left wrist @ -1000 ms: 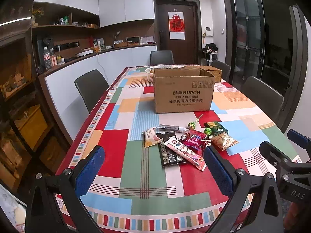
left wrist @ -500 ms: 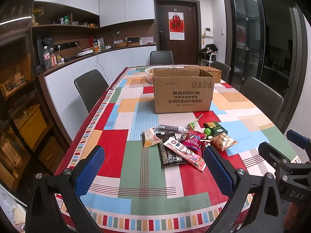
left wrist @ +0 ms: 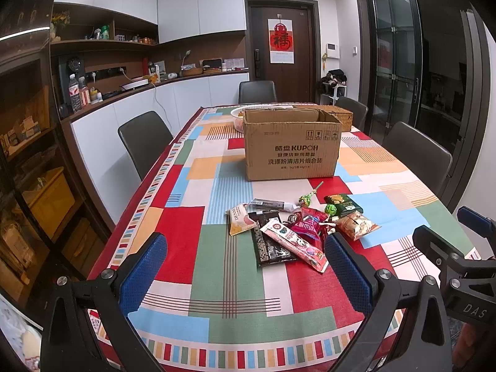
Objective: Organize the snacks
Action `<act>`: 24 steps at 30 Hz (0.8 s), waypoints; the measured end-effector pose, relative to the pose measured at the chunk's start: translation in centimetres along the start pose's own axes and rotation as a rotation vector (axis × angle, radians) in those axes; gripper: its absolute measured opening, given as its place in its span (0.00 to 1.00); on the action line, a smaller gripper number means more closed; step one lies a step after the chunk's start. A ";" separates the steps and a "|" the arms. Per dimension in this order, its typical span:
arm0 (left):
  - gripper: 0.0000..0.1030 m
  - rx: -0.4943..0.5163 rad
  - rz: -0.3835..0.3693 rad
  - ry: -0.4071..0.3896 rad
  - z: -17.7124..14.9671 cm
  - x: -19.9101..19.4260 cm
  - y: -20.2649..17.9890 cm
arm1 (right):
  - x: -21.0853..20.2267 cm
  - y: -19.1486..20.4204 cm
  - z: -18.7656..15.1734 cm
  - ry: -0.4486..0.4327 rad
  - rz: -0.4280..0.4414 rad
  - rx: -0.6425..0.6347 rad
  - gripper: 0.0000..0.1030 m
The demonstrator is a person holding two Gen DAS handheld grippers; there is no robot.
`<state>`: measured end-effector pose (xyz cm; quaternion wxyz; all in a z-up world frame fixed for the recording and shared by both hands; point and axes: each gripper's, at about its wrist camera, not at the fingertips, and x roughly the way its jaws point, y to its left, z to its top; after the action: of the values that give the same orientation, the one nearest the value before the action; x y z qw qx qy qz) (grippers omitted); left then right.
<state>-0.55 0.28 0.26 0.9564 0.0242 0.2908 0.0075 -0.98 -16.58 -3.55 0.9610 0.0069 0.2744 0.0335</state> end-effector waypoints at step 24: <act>1.00 0.001 -0.001 0.007 0.2 0.2 0.0 | 0.1 0.0 -0.1 0.006 0.001 -0.002 1.00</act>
<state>-0.32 0.31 0.29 0.9553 0.0247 0.2944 0.0069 -0.90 -16.59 -3.70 0.9601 0.0062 0.2774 0.0342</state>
